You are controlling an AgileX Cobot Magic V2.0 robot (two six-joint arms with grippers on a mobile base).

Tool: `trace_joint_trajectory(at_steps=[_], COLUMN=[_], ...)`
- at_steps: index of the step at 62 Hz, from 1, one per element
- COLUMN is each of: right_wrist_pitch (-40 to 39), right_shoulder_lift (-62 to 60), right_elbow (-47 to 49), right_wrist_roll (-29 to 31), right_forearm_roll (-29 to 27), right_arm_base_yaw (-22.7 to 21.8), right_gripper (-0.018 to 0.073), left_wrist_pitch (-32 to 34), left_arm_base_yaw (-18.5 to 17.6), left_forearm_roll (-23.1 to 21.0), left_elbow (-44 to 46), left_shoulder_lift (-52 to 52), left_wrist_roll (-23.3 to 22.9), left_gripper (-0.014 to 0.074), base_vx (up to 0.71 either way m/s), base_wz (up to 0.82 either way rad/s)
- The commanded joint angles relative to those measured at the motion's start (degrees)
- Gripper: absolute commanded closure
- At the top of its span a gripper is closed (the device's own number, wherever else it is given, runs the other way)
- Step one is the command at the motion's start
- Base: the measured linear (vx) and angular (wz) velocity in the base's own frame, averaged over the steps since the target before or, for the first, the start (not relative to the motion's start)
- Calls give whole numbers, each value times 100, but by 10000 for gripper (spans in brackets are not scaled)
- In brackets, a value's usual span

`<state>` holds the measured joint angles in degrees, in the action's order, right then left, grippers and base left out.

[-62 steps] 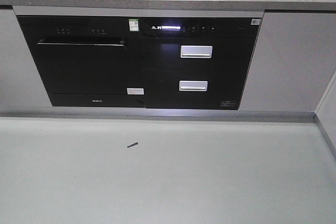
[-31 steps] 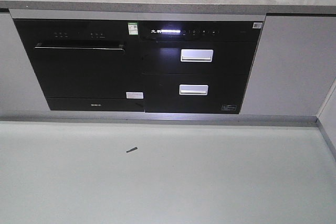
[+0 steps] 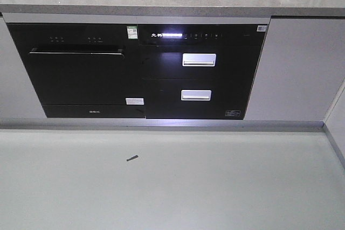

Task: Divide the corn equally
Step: 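Continue driving toward the counter, turning to face the corn pot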

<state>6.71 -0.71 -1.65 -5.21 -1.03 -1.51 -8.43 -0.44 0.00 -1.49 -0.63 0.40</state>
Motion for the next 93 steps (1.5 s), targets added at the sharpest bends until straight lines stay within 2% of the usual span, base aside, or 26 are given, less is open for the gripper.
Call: trace_joint_trajectory(at_steps=[1, 93], right_wrist_pitch=[-414, -419], right_shoulder_lift=[-25, -25], right_elbow=[-42, -42], right_wrist_roll=[58, 58], right_forearm_roll=[40, 40], right_arm_base_yaw=[-25, -25], right_gripper=[565, 565], left_wrist_pitch=[420, 420], left_arm_base_yaw=[5, 5], left_forearm_roll=[0, 0], left_elbow=[-86, -86], left_shoulder_lift=[-94, -94], left_wrist_roll=[-40, -40], left_gripper=[603, 603], base_vx=[5, 5], base_wz=[-3, -4])
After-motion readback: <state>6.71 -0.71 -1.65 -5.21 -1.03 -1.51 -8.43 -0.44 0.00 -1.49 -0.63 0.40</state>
